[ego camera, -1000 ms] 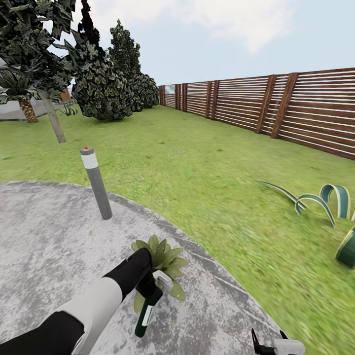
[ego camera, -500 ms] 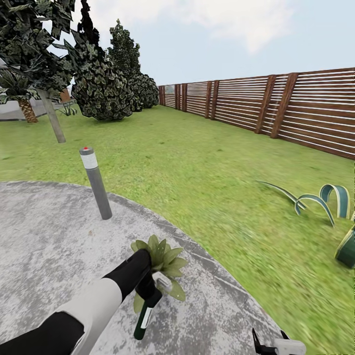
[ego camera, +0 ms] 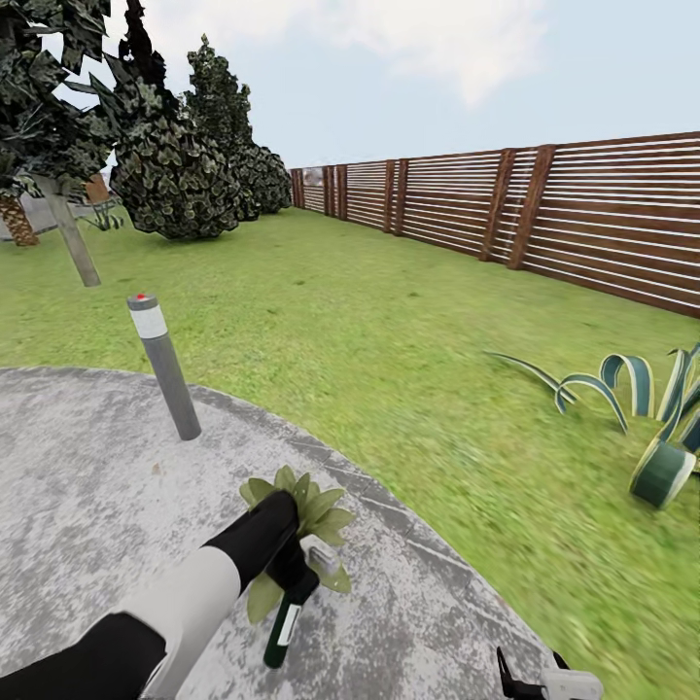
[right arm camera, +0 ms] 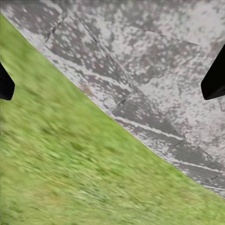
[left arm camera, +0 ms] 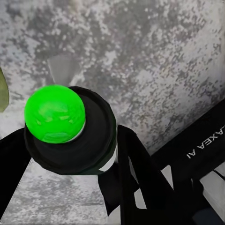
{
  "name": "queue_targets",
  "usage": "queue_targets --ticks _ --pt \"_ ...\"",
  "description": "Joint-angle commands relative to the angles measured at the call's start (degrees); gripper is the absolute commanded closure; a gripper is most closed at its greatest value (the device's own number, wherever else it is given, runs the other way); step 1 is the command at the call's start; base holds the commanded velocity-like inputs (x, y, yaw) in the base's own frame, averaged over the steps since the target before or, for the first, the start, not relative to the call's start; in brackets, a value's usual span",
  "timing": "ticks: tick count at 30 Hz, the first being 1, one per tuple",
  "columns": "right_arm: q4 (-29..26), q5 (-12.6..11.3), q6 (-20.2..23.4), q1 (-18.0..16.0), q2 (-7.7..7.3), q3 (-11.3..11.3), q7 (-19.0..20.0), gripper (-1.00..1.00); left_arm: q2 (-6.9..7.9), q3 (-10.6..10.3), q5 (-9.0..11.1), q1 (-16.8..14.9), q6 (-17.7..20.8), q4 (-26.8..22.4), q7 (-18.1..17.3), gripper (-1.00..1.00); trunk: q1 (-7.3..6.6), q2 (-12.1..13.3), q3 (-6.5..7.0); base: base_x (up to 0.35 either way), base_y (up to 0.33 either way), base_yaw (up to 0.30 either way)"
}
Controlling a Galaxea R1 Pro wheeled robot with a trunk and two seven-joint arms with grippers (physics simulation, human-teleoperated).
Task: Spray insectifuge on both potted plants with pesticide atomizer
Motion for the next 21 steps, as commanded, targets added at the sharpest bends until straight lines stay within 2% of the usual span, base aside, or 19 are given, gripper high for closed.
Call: queue_targets --ticks 1,9,21 --pt "0.04 0.33 -0.18 -0.04 0.01 -0.49 0.32 -1.0 -0.03 -0.11 -0.58 -0.14 0.15 -0.15 -0.61 1.0 -0.01 -0.02 -0.05 0.0 0.0 -0.003" --pt "0.04 0.4 -0.18 -0.04 0.09 -0.49 0.32 -1.0 -0.42 0.05 -0.5 -0.52 0.22 -0.69 -0.63 1.0 -0.01 -0.02 -0.05 0.0 0.0 0.0" --pt "0.04 0.4 -0.18 -0.04 0.09 -0.44 0.32 -1.0 -0.02 0.0 -0.51 0.55 -0.01 0.03 -0.63 1.0 -0.01 -0.02 -0.05 -0.001 0.0 0.0"
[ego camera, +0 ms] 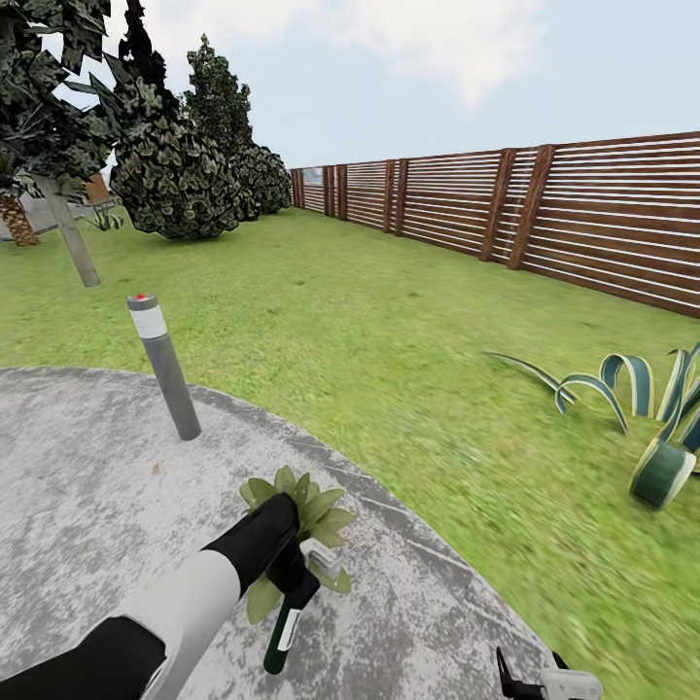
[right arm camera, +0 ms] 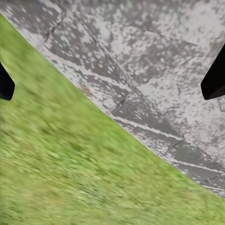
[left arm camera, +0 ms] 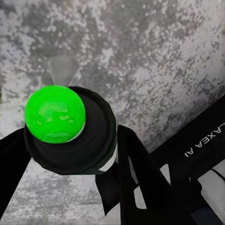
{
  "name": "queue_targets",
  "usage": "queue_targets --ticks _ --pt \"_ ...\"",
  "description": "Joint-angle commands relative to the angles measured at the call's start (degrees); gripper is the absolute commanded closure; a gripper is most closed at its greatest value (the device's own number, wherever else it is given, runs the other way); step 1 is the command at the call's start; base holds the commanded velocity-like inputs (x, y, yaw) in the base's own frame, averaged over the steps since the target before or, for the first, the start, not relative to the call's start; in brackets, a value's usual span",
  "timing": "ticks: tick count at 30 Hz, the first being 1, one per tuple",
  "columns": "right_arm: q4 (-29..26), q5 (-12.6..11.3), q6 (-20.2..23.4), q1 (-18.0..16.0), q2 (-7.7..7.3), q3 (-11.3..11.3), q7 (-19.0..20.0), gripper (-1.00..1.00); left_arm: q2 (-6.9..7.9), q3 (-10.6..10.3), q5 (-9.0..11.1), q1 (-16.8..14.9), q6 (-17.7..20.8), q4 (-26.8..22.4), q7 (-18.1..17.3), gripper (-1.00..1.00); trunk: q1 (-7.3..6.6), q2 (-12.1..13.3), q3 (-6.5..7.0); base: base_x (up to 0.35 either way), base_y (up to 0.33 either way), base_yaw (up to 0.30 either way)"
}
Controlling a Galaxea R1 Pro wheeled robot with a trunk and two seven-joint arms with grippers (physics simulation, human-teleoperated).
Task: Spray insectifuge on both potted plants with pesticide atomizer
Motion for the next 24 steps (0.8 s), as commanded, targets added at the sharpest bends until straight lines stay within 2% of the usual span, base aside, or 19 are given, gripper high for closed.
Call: queue_targets --ticks 1,8,12,24 --pt "0.04 0.33 -0.18 -0.04 0.01 -0.5 0.32 -1.0 0.02 -0.12 -0.65 -0.02 0.12 -0.12 -0.6 1.0 -0.01 -0.02 -0.05 -0.082 0.0 0.0" --pt "0.04 0.33 -0.18 -0.04 0.01 -0.5 0.32 -1.0 -0.01 -0.25 -0.74 -0.02 0.12 -0.38 -0.47 1.0 -0.01 -0.02 -0.05 -0.264 0.0 0.0" --pt "0.04 0.33 -0.18 -0.04 0.01 -0.5 0.32 -1.0 0.03 -0.3 -0.75 -0.03 0.12 -0.61 -0.43 1.0 -0.01 -0.02 -0.05 -0.095 0.0 0.017" --pt "0.04 0.33 -0.18 -0.04 0.01 -0.46 0.32 -1.0 0.29 0.28 -0.83 -0.11 0.19 -0.85 -0.43 1.0 -0.01 -0.02 -0.05 -0.004 0.0 0.25"
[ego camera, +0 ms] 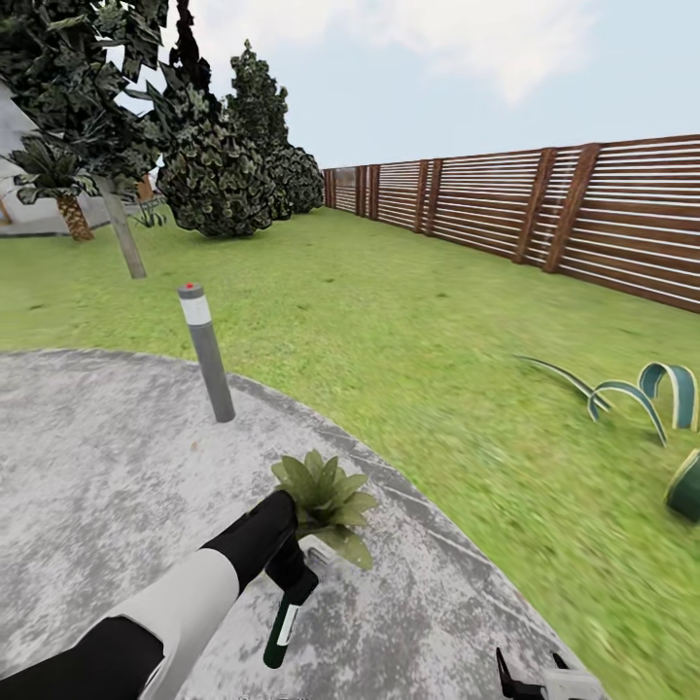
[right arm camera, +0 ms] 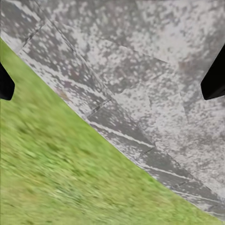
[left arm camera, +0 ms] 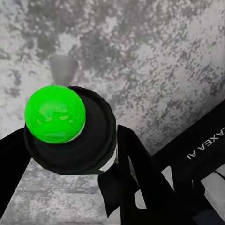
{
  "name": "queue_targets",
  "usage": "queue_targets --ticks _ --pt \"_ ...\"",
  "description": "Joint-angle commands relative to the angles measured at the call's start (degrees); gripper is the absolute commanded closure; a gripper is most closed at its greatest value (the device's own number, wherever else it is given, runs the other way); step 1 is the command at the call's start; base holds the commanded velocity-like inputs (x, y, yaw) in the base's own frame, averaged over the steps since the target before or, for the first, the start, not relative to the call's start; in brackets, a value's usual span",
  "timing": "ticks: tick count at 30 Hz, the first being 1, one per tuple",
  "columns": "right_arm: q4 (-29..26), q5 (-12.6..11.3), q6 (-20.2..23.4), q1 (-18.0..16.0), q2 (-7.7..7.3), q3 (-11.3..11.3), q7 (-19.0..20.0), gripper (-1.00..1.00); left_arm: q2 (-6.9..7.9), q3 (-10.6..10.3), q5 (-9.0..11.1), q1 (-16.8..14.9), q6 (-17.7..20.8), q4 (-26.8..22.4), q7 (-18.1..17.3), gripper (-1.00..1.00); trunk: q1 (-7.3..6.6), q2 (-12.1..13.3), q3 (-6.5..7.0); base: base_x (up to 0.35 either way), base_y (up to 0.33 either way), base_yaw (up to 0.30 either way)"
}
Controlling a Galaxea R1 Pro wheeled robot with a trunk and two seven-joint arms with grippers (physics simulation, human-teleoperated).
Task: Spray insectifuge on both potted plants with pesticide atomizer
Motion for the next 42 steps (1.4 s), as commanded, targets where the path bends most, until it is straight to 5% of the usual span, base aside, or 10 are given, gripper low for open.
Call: queue_targets --ticks 1,8,17,42 --pt "0.02 0.33 -0.18 -0.02 0.01 -0.49 0.32 -1.0 0.0 -0.11 -0.6 -0.04 0.11 -0.06 -0.59 1.0 -0.01 -0.02 -0.05 0.0 0.0 0.276" --pt "0.02 0.33 -0.18 -0.02 0.01 -0.49 0.32 -1.0 0.29 -0.09 -0.6 -0.07 0.12 -0.06 -0.5 1.0 -0.01 -0.02 -0.05 0.0 0.0 0.276" --pt "0.02 0.32 -0.2 -0.02 0.01 -0.56 0.32 -1.0 3.73 -0.01 -0.6 -0.89 0.12 -0.06 -0.5 1.0 -0.01 -0.02 -0.05 0.0 0.0 0.191" --pt "-0.07 0.24 -0.27 -0.02 -0.51 -0.62 0.23 -1.0 3.52 -0.18 -0.6 -1.0 0.12 -0.21 -0.5 1.0 -0.01 -0.02 -0.05 0.039 0.015 0.001"
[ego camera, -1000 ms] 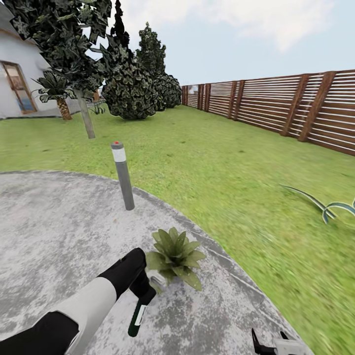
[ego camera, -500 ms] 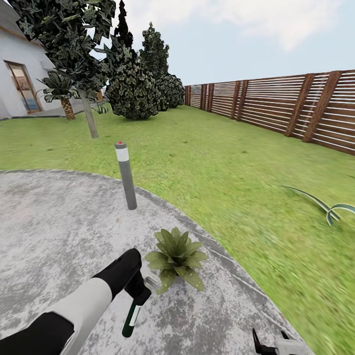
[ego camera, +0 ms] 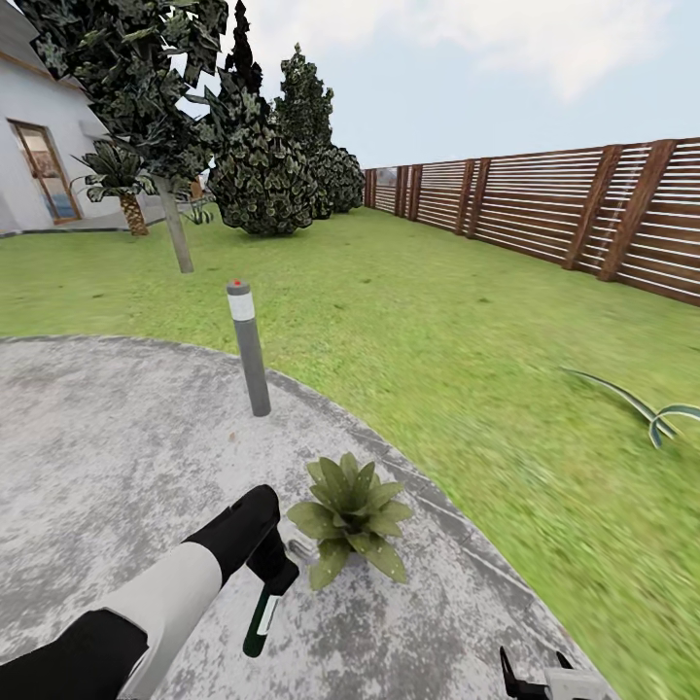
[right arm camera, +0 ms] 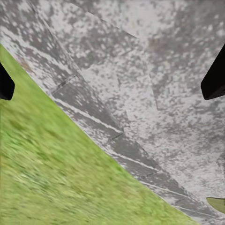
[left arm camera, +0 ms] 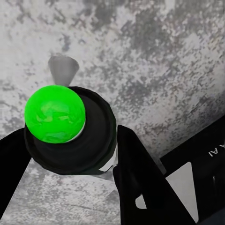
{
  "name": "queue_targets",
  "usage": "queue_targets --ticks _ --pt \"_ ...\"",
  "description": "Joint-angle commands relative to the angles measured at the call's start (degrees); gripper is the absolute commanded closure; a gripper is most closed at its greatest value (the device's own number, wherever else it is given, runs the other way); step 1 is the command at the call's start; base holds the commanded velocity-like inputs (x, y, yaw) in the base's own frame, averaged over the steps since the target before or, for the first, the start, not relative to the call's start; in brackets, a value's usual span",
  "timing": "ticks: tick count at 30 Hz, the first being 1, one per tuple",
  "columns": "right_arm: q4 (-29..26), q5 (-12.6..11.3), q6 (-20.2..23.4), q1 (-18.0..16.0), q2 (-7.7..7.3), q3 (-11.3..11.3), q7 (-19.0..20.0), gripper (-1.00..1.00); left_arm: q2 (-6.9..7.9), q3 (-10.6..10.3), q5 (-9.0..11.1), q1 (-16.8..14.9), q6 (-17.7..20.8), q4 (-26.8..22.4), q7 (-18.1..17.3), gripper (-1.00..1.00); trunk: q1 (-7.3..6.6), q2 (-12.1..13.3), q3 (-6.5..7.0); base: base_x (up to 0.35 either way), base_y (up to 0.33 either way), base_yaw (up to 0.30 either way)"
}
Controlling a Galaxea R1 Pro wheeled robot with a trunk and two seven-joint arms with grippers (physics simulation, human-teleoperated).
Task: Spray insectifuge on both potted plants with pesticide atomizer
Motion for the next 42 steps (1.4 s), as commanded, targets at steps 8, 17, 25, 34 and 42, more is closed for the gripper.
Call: queue_targets --ticks 8,17,25,34,42 --pt "0.04 0.34 -0.11 -0.04 0.09 -0.45 0.31 -1.0 0.18 -0.16 -0.6 0.83 0.13 0.06 -0.6 1.0 -0.01 -0.02 -0.05 0.001 0.0 -0.161" --pt "0.06 0.34 -0.18 -0.04 0.09 -0.45 0.31 -1.0 0.38 -0.01 -0.6 0.85 0.13 -0.03 -0.6 1.0 -0.01 -0.02 -0.05 0.058 0.058 -0.107" --pt "0.09 0.34 -0.18 -0.04 0.11 -0.45 0.31 -1.0 1.19 -0.03 -0.62 -0.02 0.16 -0.08 -0.6 1.0 -0.01 -0.02 -0.05 0.057 0.088 -0.001" --pt "0.1 0.34 -0.18 -0.04 0.26 -0.45 0.31 -1.0 1.66 -0.63 -0.6 0.87 -0.01 0.06 -0.6 1.0 -0.01 -0.02 -0.05 -0.003 0.0 0.0" --pt "0.05 0.34 -0.18 -0.04 0.33 -0.45 0.31 -1.0 1.41 -0.83 -0.47 0.85 -0.13 0.63 -0.68 1.0 -0.01 -0.02 -0.05 -0.161 0.0 0.0"
